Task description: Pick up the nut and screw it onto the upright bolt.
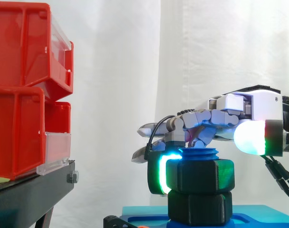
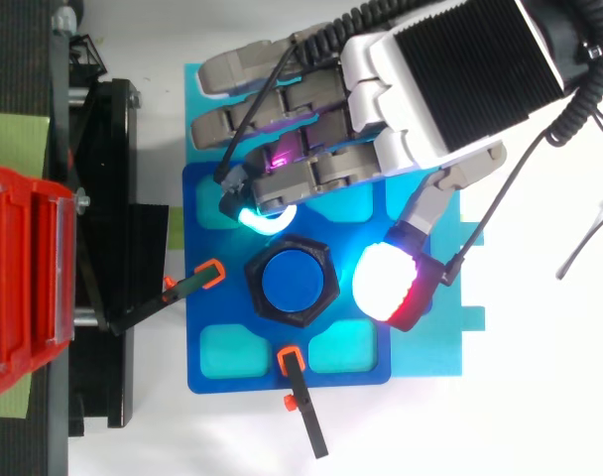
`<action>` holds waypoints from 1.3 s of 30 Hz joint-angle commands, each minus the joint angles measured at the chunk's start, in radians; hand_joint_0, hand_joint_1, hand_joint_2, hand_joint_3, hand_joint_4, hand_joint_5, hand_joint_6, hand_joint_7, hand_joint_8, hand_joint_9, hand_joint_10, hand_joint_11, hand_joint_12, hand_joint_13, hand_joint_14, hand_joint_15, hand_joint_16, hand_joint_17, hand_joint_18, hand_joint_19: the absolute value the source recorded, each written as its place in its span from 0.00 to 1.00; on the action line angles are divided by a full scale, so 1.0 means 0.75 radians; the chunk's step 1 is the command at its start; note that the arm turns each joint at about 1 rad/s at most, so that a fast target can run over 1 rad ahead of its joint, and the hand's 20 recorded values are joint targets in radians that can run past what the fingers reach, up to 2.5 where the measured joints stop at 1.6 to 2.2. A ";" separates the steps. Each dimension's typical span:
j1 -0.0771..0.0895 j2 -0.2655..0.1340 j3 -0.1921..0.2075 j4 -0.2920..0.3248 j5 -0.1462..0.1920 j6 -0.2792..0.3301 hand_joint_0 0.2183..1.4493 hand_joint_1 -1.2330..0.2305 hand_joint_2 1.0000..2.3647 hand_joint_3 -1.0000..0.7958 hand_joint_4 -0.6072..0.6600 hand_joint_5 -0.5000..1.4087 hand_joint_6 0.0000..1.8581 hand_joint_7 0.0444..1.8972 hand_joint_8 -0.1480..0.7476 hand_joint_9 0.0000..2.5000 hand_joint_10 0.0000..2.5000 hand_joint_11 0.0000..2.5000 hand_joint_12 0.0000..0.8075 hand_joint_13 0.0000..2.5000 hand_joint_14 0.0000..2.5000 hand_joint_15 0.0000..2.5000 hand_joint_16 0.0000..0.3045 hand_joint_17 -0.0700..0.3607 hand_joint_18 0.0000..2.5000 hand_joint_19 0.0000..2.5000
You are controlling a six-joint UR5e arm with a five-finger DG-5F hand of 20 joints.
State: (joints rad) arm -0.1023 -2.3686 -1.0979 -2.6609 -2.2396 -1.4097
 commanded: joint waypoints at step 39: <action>-0.062 0.401 -0.168 -0.502 0.068 -0.423 0.21 0.75 0.00 0.28 0.65 0.24 0.27 0.61 0.47 0.34 0.00 0.00 0.39 0.20 0.00 0.00 0.13 0.37 0.07 0.00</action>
State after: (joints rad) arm -0.1520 -2.1251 -1.1521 -3.0371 -2.2256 -1.7129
